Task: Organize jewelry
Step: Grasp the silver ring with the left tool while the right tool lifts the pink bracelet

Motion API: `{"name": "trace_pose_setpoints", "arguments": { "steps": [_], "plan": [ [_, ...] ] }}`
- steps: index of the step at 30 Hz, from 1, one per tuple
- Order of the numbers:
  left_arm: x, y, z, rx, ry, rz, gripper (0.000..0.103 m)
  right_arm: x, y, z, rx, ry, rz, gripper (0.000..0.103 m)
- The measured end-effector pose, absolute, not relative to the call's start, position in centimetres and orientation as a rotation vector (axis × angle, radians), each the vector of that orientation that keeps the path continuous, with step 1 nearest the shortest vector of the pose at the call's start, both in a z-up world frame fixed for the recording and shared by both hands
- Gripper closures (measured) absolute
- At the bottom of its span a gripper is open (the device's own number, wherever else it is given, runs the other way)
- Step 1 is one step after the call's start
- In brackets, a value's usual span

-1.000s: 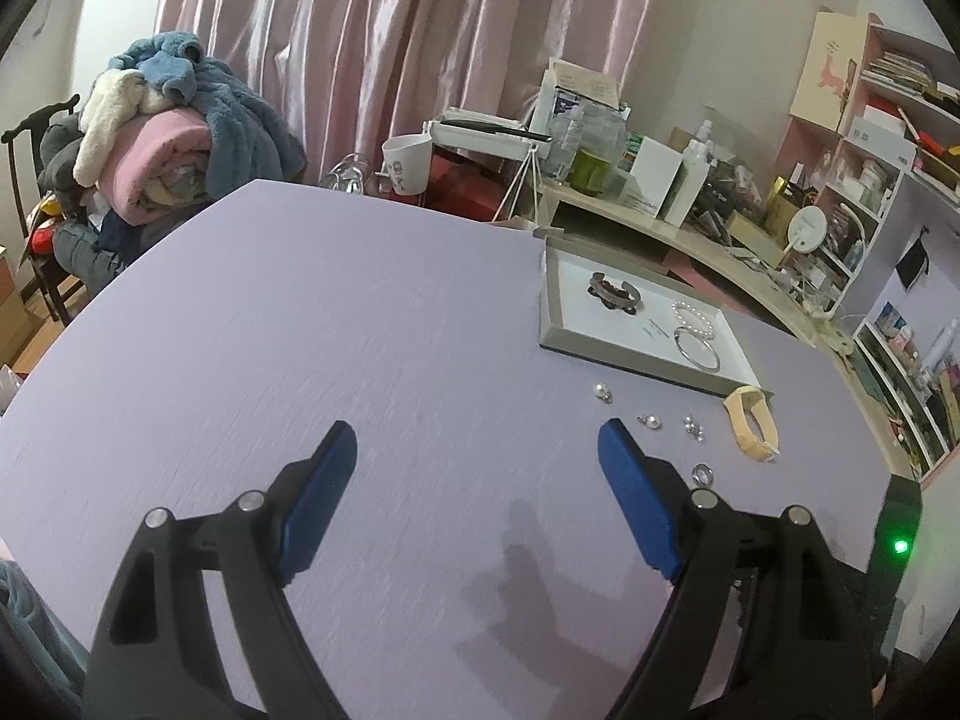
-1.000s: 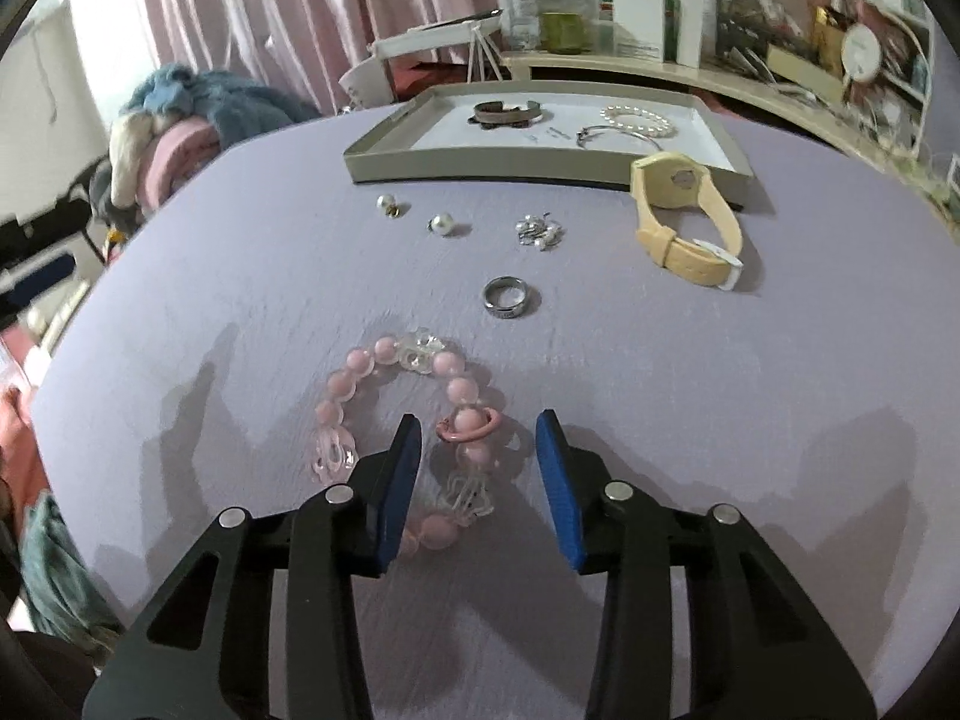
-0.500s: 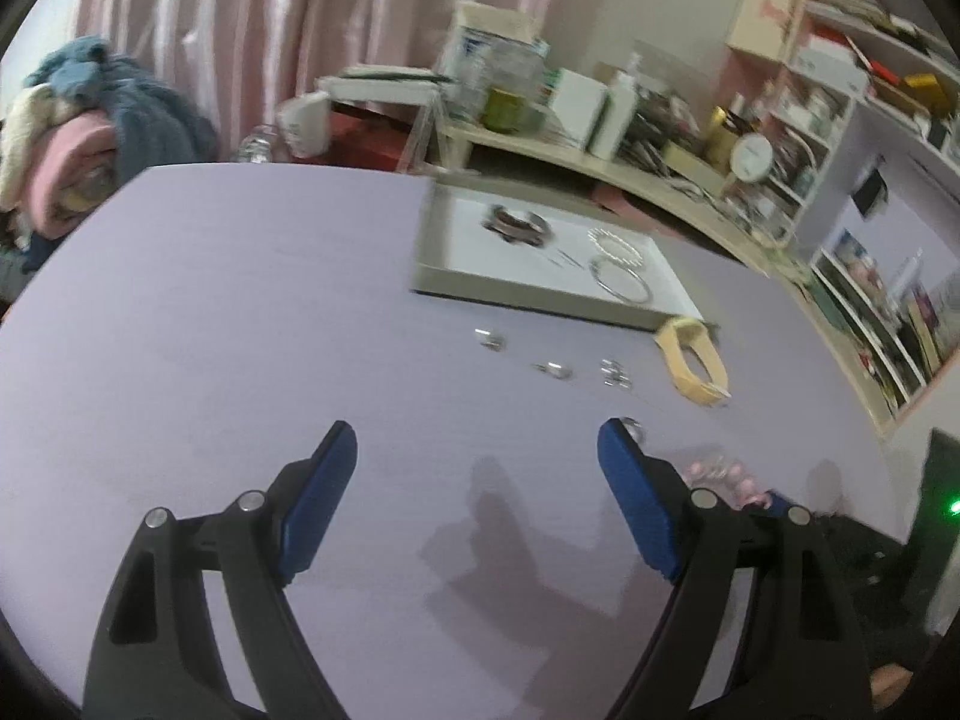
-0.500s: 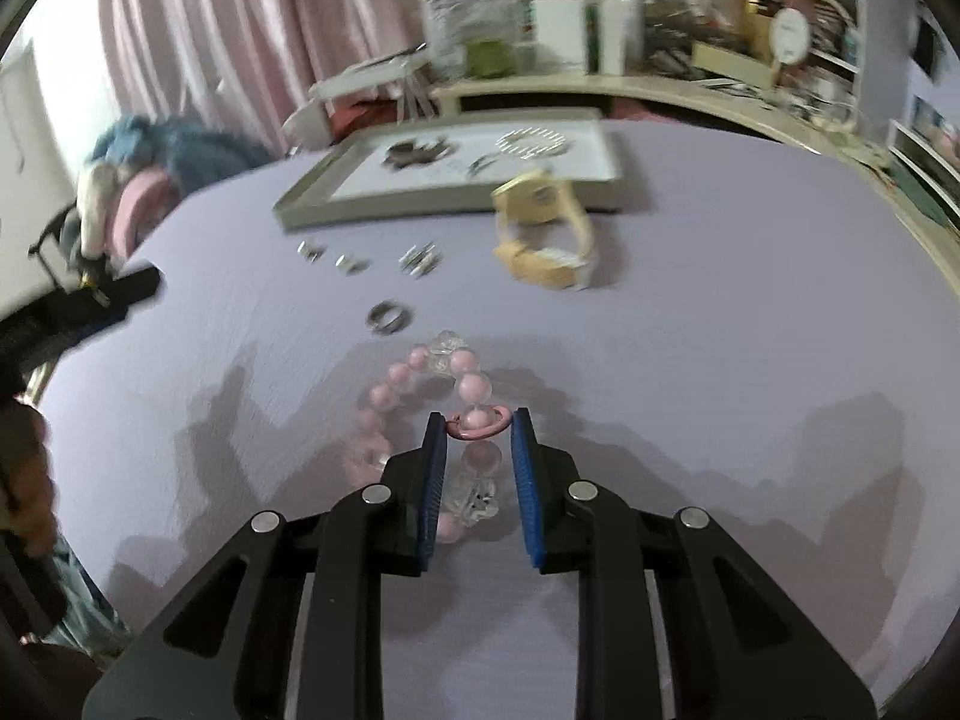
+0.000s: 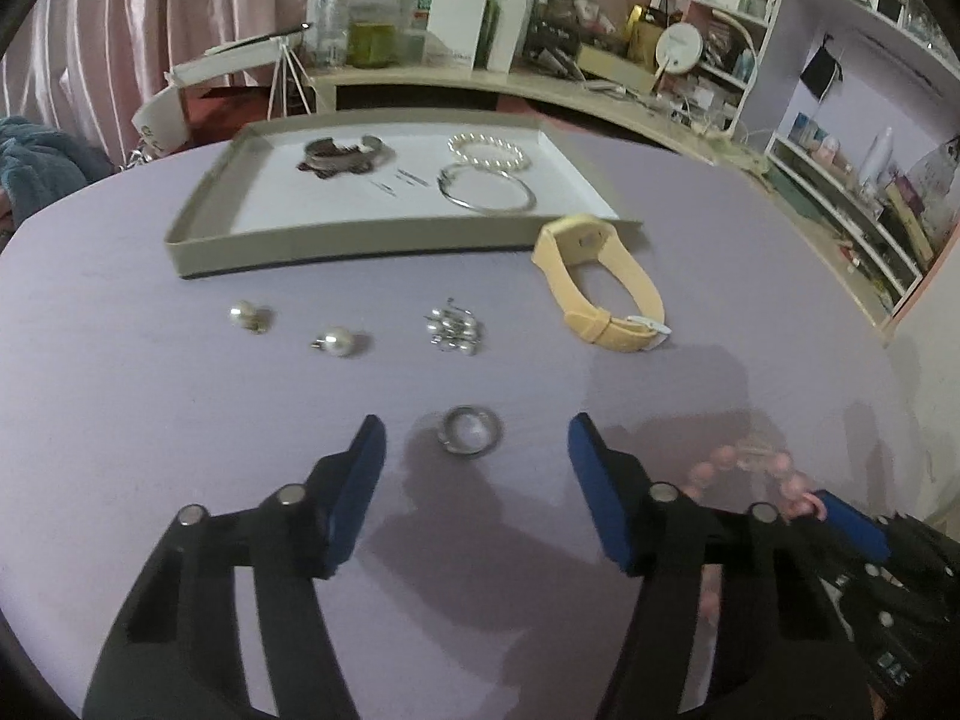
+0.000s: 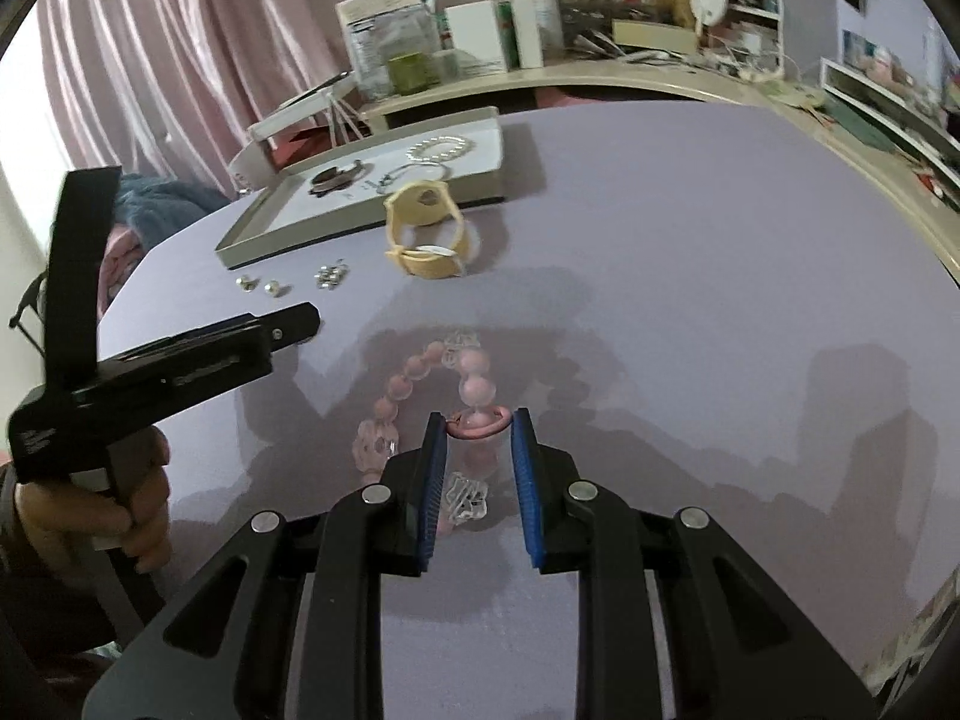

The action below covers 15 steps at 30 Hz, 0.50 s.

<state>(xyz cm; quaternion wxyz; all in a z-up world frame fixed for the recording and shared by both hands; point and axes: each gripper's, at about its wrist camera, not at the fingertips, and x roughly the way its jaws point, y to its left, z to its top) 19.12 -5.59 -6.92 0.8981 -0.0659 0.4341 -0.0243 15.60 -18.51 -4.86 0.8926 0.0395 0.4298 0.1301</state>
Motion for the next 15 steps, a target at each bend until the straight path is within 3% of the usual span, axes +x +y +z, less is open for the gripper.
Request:
{"name": "trace_pose_setpoints", "arguments": {
  "steps": [9,11,15],
  "plan": [
    [20.0,-6.4,-7.7,-0.101,0.897,-0.008,0.062,15.6,-20.1,-4.9,0.129,0.897,0.232,0.08],
    [20.0,-6.1,-7.7,-0.094,0.892,0.009,0.081,15.6,-20.1,-4.9,0.128,0.896,0.235,0.08],
    [20.0,-5.6,-7.6,-0.123,0.889,-0.013,0.081,15.8,-19.8,-4.7,0.131,0.891,0.247,0.08]
  ]
}}
